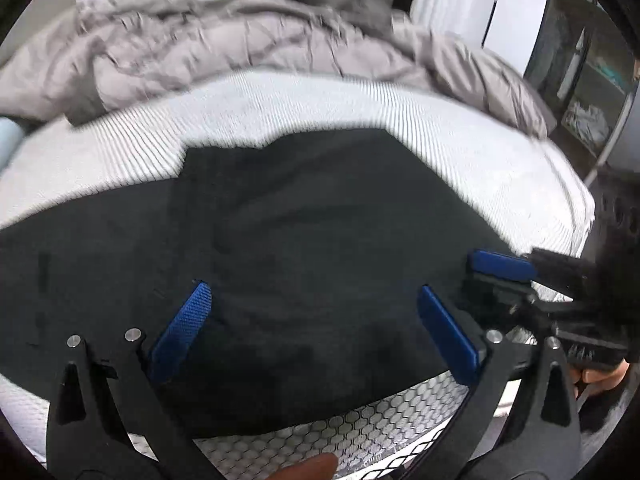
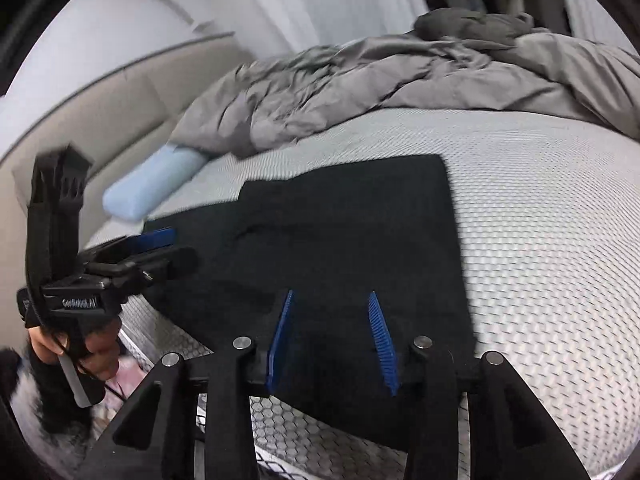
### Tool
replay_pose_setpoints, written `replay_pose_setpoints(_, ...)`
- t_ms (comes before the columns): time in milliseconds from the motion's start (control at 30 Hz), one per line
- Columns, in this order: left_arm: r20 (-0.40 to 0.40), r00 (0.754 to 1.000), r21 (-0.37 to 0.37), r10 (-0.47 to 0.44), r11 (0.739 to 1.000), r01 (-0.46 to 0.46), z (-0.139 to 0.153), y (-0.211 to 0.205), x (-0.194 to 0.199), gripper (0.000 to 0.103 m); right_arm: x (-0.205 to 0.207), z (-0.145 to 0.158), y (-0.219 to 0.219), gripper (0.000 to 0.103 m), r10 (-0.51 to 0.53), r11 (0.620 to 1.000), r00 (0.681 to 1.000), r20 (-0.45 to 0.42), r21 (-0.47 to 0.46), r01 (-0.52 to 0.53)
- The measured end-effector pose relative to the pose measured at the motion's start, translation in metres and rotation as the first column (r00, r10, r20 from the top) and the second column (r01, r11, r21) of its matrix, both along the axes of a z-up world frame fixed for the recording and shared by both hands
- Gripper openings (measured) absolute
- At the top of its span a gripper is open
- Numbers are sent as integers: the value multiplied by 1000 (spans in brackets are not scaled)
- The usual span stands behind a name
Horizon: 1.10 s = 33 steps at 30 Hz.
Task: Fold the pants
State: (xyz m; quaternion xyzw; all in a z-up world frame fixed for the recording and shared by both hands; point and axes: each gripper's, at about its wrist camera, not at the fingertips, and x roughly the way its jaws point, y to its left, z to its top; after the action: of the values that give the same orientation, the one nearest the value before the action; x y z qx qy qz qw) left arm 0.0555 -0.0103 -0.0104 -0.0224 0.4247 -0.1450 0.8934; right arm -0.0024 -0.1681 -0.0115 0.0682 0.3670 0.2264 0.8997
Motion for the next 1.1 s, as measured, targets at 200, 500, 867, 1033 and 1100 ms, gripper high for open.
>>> replay_pose_setpoints(200, -29, 999, 133, -46, 990, 50, -29, -10, 1, 103, 12, -34, 19, 40, 104, 991, 994, -34, -78, -106)
replay_pose_setpoints(500, 18, 1000, 42, -13, 999, 12, 10, 12, -15, 102, 1, -26, -25, 41, 17, 995, 1000, -4, -97, -17)
replay_pose_setpoints(867, 28, 1000, -35, -8, 999, 9, 31, 7, 43, 99, 77, 26, 27, 58, 47, 992, 998, -35, -119, -51)
replay_pose_setpoints(1033, 27, 999, -27, -31, 999, 32, 20, 14, 48, 95, 93, 13, 30, 58, 13, 988, 997, -71, -151, -24)
replay_pose_setpoints(1100, 29, 997, -40, -75, 996, 76, 14, 9, 43, 89, 85, 2, 35, 58, 54, 981, 996, -72, -183, -66)
